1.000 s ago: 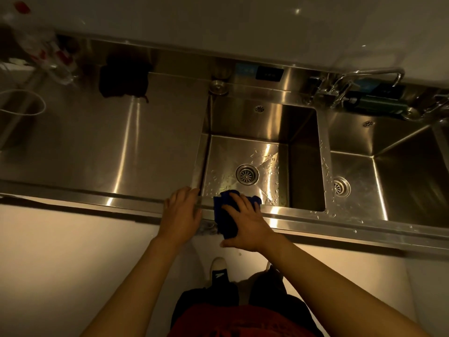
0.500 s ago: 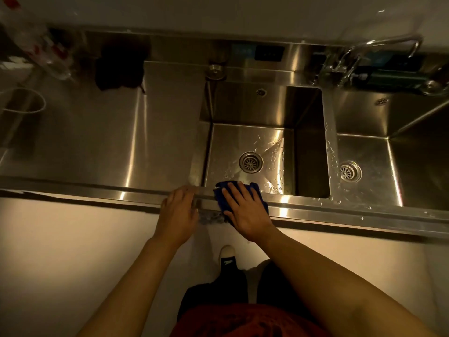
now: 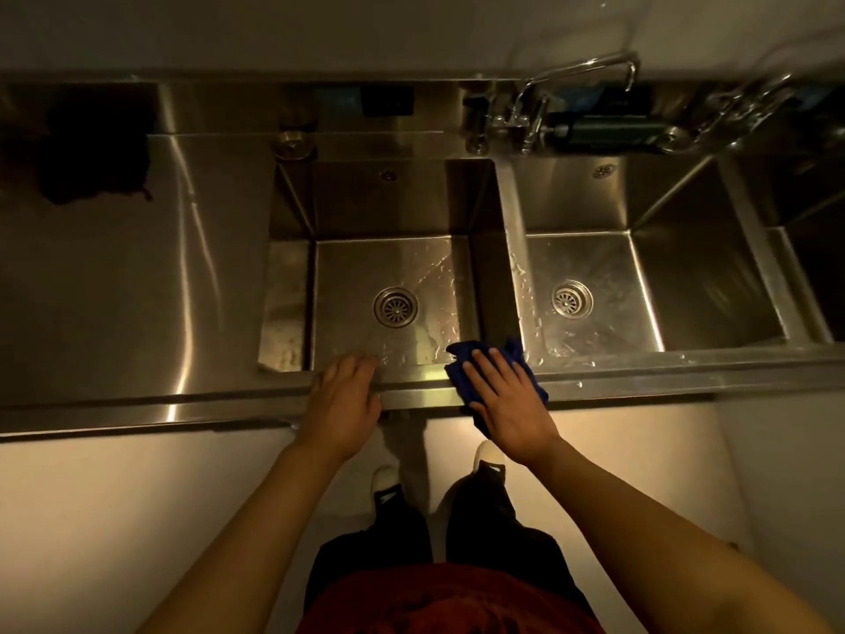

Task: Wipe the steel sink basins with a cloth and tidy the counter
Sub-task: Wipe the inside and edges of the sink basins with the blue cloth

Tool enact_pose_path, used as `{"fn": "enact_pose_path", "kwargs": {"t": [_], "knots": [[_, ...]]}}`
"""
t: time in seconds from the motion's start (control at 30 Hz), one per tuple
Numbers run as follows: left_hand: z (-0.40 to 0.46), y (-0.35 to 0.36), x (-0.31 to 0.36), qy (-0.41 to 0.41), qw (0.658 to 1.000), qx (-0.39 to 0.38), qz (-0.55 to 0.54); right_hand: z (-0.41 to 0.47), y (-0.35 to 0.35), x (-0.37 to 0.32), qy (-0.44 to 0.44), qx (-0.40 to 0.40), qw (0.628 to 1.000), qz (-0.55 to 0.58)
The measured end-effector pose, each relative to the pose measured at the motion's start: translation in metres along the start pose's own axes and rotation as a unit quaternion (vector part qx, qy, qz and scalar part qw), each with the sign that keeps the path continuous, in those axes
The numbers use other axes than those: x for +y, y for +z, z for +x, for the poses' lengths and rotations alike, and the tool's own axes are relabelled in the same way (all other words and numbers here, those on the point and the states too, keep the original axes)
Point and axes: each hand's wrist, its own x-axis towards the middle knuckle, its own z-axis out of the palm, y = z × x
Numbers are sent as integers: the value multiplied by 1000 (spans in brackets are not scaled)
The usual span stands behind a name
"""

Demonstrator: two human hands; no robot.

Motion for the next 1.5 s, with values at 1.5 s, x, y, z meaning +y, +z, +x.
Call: {"fn": "enact_pose_path", "kwargs": {"t": [1.5], "knots": [[113, 102, 147, 195, 969, -109, 108, 249, -96, 193, -20, 52, 998, 33]]}}
